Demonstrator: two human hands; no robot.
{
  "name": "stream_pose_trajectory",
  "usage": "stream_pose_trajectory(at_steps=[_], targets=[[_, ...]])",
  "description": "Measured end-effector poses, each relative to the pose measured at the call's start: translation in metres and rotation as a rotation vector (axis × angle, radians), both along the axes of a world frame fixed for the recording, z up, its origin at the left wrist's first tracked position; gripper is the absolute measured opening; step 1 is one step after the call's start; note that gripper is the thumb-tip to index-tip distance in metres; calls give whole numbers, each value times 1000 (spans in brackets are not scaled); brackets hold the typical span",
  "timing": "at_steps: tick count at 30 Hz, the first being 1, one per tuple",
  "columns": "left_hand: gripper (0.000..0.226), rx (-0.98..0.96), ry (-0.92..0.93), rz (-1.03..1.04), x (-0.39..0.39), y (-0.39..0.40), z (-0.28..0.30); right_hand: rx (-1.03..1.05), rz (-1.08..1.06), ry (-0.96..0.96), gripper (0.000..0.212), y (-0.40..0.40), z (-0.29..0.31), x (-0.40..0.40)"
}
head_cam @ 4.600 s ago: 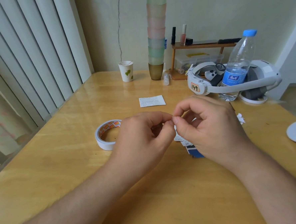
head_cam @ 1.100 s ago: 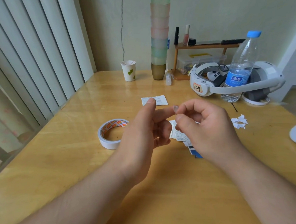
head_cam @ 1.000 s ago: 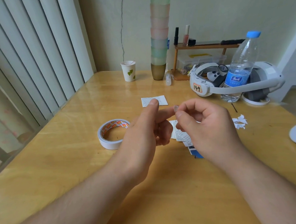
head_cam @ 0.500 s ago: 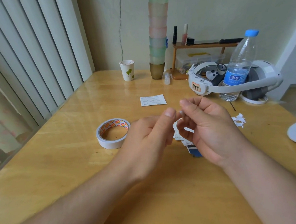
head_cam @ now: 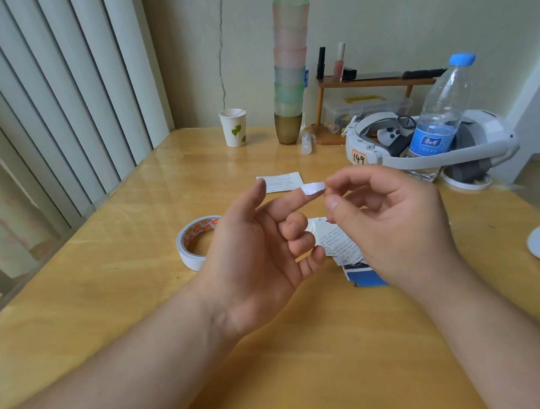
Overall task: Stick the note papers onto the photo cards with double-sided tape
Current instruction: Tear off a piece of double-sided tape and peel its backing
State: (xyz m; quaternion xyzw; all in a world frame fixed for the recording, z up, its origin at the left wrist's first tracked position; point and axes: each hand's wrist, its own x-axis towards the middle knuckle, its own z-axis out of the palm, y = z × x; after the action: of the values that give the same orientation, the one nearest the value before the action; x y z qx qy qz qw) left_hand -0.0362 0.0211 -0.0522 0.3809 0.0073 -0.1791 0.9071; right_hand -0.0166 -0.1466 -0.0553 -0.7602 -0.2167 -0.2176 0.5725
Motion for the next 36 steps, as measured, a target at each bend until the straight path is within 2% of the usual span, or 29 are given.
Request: stream_pose_trajectory(at_steps=[4, 13, 19, 21, 24, 26, 28, 33, 36], targets=[[60, -16, 12, -26, 0, 0, 1, -44, -77, -62, 21, 0, -3, 1], [58, -13, 10, -41, 1, 0, 0, -51, -140, -18, 14, 1, -1, -1], [56, 179, -86, 4, 0, -2, -3, 34, -160, 64, 6, 0, -6, 3], [59, 160, -69, -3, 0, -2, -2, -34, -202, 5, 7, -1, -7, 3], [58, 98, -32, -27, 0, -1, 0, -280, -273, -277, 8, -2, -8, 5], [63, 93, -18, -37, 0, 0, 0, -380, -284, -400, 5, -3, -11, 8], [69, 120, -17, -31, 0, 0, 0, -409, -276, -424, 2, -4, -13, 10], [68, 206, -45, -16, -1, -2, -1, -415, -274, -436, 3, -6, -16, 13], [69, 194, -39, -51, -1, -1, 0, -432, -270, -462, 5, -6, -18, 15]])
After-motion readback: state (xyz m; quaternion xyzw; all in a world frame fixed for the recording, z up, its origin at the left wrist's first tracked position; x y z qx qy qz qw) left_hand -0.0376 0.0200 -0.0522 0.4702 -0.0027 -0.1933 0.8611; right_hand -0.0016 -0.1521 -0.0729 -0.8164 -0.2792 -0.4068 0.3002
